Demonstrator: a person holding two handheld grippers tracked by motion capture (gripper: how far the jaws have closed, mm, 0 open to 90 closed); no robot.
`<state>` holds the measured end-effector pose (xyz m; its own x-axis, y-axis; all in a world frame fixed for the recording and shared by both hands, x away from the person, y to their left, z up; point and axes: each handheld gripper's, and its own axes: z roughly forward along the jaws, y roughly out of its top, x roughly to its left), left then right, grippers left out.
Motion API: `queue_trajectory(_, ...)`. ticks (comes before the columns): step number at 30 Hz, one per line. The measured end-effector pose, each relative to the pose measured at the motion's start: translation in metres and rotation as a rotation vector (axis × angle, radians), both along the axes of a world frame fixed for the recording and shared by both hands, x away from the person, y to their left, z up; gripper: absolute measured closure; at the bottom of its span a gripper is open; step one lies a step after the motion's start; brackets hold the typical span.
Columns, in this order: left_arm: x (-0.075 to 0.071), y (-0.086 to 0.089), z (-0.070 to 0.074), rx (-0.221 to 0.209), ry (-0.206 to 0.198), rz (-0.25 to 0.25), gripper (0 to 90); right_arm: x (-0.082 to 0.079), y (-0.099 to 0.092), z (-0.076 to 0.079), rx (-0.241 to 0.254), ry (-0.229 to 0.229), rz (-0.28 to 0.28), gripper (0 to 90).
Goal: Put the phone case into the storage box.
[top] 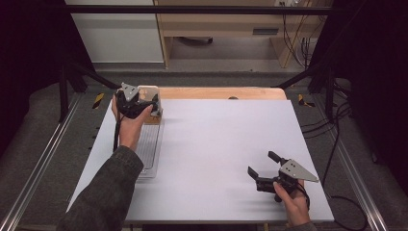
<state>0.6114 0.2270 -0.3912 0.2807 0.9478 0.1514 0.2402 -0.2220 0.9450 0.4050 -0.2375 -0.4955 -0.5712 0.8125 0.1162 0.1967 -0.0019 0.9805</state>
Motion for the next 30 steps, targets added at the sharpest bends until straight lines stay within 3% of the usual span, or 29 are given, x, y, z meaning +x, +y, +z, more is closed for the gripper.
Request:
queue_trajectory(11, -0.009, 0.001, 0.004, 0.018, 0.006, -0.018, 3.4, -0.001, 0.001, 0.001, -0.001, -0.004, 0.003, 2.4)
queue_trajectory(30, -0.023, -0.02, 0.012, 0.081, 0.011, -0.119, 3.4, -0.002, 0.001, 0.002, 0.008, -0.011, 0.015, 2.4)
